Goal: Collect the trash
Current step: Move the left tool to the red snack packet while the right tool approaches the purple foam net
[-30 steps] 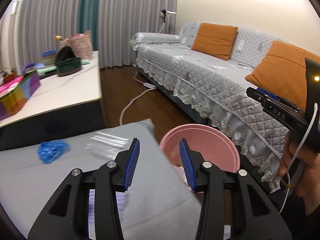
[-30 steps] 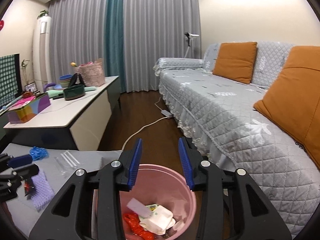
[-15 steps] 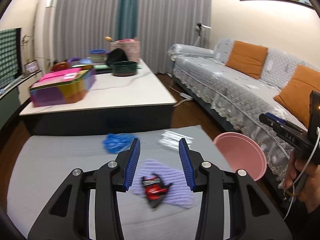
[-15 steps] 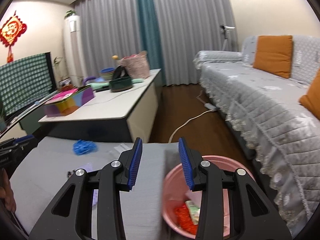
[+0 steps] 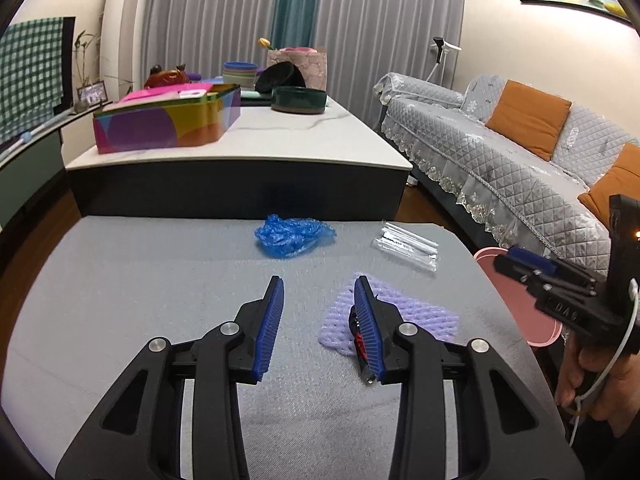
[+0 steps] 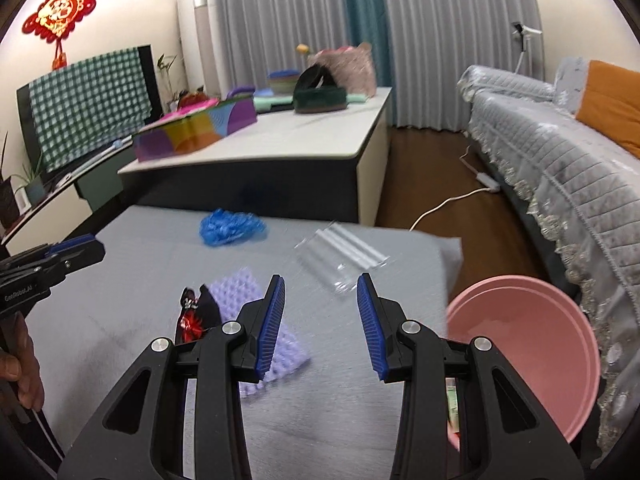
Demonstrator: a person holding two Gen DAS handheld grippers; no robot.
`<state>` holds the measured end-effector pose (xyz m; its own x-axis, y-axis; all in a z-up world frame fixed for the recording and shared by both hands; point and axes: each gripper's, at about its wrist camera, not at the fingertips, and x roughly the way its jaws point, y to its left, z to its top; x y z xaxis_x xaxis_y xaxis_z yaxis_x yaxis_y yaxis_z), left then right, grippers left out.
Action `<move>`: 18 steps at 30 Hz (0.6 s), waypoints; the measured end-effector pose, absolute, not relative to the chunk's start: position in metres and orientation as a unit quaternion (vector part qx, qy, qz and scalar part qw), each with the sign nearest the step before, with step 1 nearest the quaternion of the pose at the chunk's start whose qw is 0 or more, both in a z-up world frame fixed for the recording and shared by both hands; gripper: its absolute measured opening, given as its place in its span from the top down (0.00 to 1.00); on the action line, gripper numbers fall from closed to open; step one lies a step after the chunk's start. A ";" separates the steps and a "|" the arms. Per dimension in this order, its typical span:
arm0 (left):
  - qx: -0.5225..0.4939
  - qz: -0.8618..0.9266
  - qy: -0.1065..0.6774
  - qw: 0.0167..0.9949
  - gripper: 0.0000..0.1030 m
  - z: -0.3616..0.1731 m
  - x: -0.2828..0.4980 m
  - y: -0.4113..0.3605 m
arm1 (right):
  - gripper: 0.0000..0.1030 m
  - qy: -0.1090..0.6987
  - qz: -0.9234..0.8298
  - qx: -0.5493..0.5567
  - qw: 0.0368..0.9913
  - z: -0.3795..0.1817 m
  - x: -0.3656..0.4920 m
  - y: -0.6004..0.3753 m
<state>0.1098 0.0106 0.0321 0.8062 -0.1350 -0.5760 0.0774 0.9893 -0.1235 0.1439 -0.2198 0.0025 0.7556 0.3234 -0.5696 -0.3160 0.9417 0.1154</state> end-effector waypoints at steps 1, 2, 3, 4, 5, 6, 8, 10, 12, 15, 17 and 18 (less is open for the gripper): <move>-0.048 -0.057 0.308 0.949 0.64 0.030 0.111 0.010 | 0.62 0.309 0.172 0.004 0.935 0.000 0.146 -0.217; -0.049 -0.058 0.309 0.948 0.64 0.029 0.111 0.009 | 0.62 0.313 0.174 0.002 0.934 -0.003 0.147 -0.215; -0.050 -0.061 0.311 0.947 0.64 0.026 0.114 0.008 | 0.62 0.317 0.176 0.000 0.932 -0.006 0.149 -0.212; -0.050 -0.064 0.314 0.946 0.64 0.023 0.116 0.006 | 0.62 0.321 0.178 -0.002 0.930 -0.009 0.151 -0.210; -0.051 -0.067 0.319 0.944 0.64 0.019 0.119 0.004 | 0.62 0.324 0.179 -0.004 0.929 -0.012 0.152 -0.208; -0.052 -0.071 0.323 0.942 0.64 0.016 0.120 0.001 | 0.62 0.330 0.181 -0.006 0.927 -0.015 0.155 -0.206; -0.052 -0.079 0.331 0.939 0.64 0.009 0.125 -0.005 | 0.62 0.342 0.185 -0.011 0.921 -0.022 0.158 -0.202; -0.050 -0.086 0.337 0.936 0.64 0.003 0.130 -0.010 | 0.62 0.350 0.189 -0.017 0.917 -0.028 0.161 -0.199; -0.047 -0.094 0.345 0.933 0.64 -0.004 0.136 -0.017 | 0.62 0.363 0.195 -0.024 0.911 -0.034 0.164 -0.196; -0.047 -0.101 0.358 0.927 0.63 -0.015 0.145 -0.024 | 0.62 0.376 0.202 -0.030 0.904 -0.042 0.167 -0.193; -0.047 -0.105 0.370 0.922 0.58 -0.023 0.151 -0.029 | 0.62 0.384 0.206 -0.032 0.899 -0.045 0.169 -0.192; -0.047 -0.106 0.374 0.920 0.58 -0.026 0.153 -0.030 | 0.62 0.388 0.208 -0.033 0.897 -0.046 0.170 -0.191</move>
